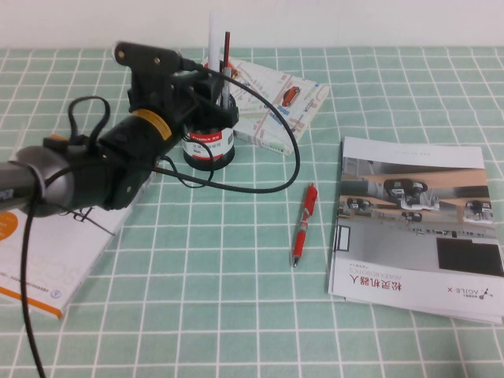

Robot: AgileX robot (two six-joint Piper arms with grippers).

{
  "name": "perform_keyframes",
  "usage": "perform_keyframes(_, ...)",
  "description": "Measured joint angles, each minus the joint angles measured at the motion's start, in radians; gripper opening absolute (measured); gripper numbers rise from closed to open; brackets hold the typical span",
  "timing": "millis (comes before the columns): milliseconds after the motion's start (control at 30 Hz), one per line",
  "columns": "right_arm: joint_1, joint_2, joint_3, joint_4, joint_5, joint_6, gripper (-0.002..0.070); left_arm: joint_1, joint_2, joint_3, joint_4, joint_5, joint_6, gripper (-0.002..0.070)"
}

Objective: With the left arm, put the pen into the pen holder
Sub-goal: Place the pen onto the pen holder

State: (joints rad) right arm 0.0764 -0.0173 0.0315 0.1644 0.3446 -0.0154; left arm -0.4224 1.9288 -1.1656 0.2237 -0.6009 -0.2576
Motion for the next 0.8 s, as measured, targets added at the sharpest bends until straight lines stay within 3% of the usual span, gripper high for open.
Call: perform_keyframes(800, 0.000, 0.000, 0.000, 0.000, 0.000, 0.000, -0.0020, 0.024, 0.069, -0.010, -0.026, -0.027, 0.018, 0.0102)
